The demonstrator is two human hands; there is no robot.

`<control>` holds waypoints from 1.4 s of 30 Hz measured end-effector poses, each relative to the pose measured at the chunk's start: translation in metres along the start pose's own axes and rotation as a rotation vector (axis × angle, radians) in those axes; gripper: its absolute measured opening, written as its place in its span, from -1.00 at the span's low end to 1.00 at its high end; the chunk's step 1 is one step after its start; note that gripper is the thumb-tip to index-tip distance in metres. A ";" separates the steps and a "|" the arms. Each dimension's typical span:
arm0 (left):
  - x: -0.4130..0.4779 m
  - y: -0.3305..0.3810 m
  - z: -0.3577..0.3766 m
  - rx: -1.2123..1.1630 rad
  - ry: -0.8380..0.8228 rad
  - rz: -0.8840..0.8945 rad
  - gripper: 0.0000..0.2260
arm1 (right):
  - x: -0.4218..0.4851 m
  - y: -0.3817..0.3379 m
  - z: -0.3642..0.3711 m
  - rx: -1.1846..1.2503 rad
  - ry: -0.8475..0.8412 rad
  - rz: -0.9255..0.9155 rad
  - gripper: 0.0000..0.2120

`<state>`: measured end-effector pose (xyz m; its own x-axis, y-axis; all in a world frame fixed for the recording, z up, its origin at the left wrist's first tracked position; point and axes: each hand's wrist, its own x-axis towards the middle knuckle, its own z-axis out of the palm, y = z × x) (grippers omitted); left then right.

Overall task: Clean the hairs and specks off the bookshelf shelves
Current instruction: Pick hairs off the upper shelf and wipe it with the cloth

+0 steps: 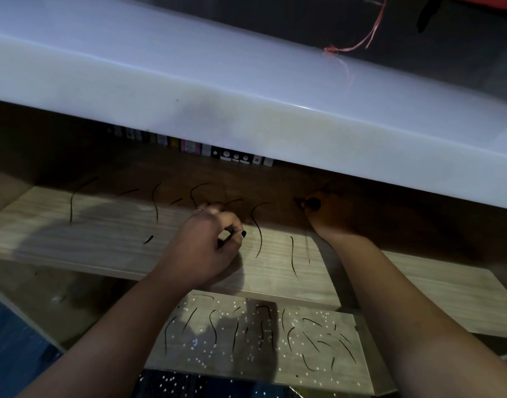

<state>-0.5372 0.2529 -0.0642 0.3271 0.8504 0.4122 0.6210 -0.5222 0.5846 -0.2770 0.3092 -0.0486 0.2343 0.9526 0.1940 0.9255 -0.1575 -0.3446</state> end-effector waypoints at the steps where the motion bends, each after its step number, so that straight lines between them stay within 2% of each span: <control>1: 0.000 0.000 0.000 0.000 -0.004 -0.005 -0.94 | -0.005 -0.001 -0.003 0.015 -0.017 -0.008 -0.78; 5: 0.000 -0.001 0.000 0.000 -0.004 0.008 -0.93 | -0.038 -0.002 -0.011 0.002 -0.087 -0.070 -0.81; 7: 0.000 -0.002 0.001 0.003 0.000 0.023 -0.86 | -0.061 -0.001 -0.016 -0.022 -0.089 -0.051 -0.80; 13: 0.002 -0.002 0.001 -0.017 -0.014 -0.002 -0.79 | -0.092 0.000 -0.025 0.022 -0.017 -0.027 -0.83; 17: 0.001 -0.002 0.001 -0.001 -0.005 0.010 -0.92 | -0.060 0.001 -0.015 -0.055 -0.110 0.006 -0.81; 22: 0.000 -0.002 0.001 0.011 -0.012 0.003 -0.94 | -0.037 -0.007 -0.016 -0.014 -0.095 -0.013 -0.80; 29: -0.002 -0.003 0.002 -0.006 0.003 0.028 -0.94 | -0.088 -0.002 -0.024 0.093 -0.047 -0.024 -0.87; 36: 0.000 -0.004 0.002 -0.009 0.008 -0.006 -0.93 | -0.132 0.007 -0.027 0.143 -0.003 -0.168 -0.89; 40: 0.000 -0.003 0.001 -0.014 0.005 -0.008 -0.94 | -0.114 -0.001 -0.026 0.103 0.020 -0.087 -0.88; 42: 0.000 -0.002 0.000 -0.026 0.011 -0.006 -0.94 | -0.099 -0.006 -0.027 0.082 -0.020 -0.015 -0.87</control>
<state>-0.5382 0.2534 -0.0655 0.3160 0.8527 0.4160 0.6040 -0.5189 0.6049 -0.2980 0.2092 -0.0405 0.2135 0.9599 0.1817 0.9013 -0.1217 -0.4158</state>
